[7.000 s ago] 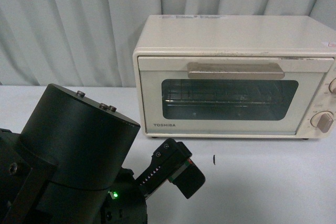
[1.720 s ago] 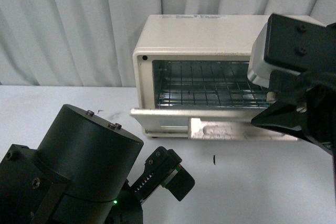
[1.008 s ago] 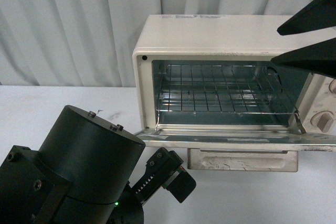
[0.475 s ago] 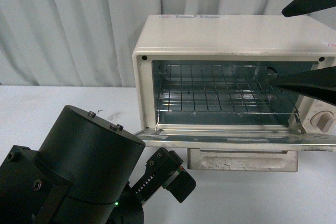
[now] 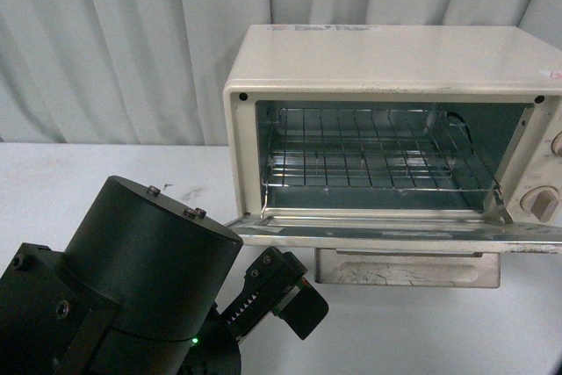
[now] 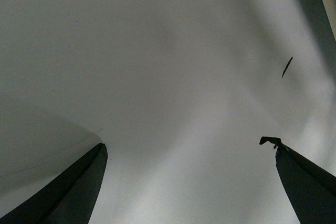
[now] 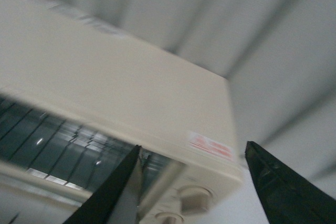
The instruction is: Open oven
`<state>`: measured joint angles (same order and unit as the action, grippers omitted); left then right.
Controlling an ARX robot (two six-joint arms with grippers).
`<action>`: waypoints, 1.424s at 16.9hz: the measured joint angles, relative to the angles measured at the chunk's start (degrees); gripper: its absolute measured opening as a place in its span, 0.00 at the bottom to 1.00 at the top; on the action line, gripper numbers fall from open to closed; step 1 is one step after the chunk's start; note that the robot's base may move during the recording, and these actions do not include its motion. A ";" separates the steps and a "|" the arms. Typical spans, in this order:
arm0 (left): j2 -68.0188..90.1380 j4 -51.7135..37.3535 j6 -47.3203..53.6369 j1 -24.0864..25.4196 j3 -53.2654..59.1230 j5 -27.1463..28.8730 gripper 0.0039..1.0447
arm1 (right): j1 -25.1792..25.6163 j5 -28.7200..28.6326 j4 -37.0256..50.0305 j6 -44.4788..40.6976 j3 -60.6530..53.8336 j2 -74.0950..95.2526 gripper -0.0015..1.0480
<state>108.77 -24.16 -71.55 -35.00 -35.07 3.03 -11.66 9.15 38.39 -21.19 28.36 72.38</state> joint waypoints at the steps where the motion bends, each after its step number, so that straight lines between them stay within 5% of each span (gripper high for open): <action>1: 0.00 0.07 0.00 0.00 0.02 0.02 0.94 | 0.98 0.90 2.97 3.82 -1.84 -1.11 0.52; 4: 0.00 0.04 0.00 0.00 0.00 0.28 0.94 | 2.71 0.46 7.58 14.78 -6.71 -6.01 0.33; 5: 0.00 0.02 0.00 0.00 0.00 -0.09 0.94 | 4.31 -2.03 7.30 18.82 -12.85 -10.45 0.07; 6: 0.00 0.07 0.00 0.00 0.00 0.02 0.94 | 6.19 -3.37 6.45 19.93 -17.29 -16.28 0.02; 10: 0.00 0.07 0.00 0.00 0.00 -0.02 0.94 | 11.93 -8.44 2.21 20.20 -22.21 -24.94 0.02; 16: 0.00 0.07 0.00 -0.04 0.00 0.00 0.94 | 11.67 -9.14 -0.33 20.26 -26.82 -34.29 0.02; 24: 0.00 0.07 0.00 -0.04 0.00 -0.04 0.94 | 11.67 -9.16 -14.71 20.31 -27.76 -48.41 0.02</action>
<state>108.77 -24.10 -71.55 -35.05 -35.07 2.98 0.01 -0.01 23.68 -0.89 0.60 23.97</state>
